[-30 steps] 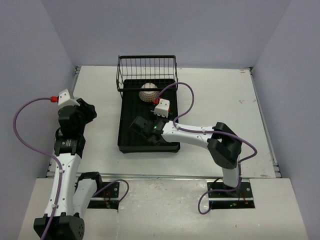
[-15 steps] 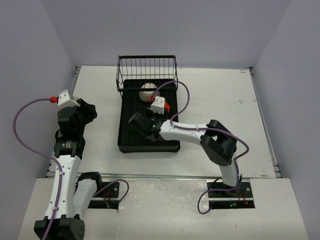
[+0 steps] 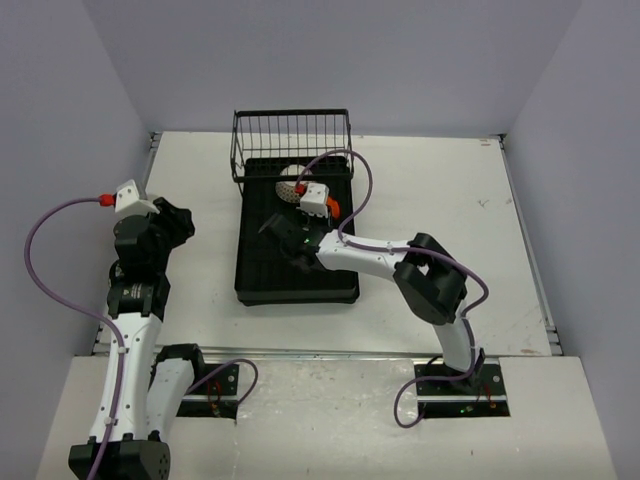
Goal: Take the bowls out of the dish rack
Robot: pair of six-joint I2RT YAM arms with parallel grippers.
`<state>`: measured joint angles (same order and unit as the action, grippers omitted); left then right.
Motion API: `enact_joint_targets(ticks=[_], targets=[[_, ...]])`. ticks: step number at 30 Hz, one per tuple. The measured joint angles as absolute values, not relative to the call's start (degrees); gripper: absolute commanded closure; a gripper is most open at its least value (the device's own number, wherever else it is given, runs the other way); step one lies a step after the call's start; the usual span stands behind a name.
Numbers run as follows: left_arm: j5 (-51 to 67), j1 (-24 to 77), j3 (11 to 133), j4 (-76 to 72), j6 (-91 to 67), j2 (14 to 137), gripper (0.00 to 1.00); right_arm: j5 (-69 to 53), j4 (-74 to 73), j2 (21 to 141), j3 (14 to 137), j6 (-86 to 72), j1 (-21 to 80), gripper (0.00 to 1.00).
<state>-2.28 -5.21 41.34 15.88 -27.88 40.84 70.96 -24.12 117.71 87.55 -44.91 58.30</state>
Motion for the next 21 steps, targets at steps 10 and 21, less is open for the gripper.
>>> enact_joint_targets(ticks=[10, 21], targets=[[-1.85, -5.21, 41.34, 15.86, -27.88, 40.86, 0.51, 72.84, -29.69, 121.03, 93.01, -45.84, 57.98, 1.0], [-0.36, -5.21, 38.85, 14.26, -28.34, 43.31, 0.52, 77.71, -40.07, 126.63, 100.77, -50.5, 58.13, 1.0]])
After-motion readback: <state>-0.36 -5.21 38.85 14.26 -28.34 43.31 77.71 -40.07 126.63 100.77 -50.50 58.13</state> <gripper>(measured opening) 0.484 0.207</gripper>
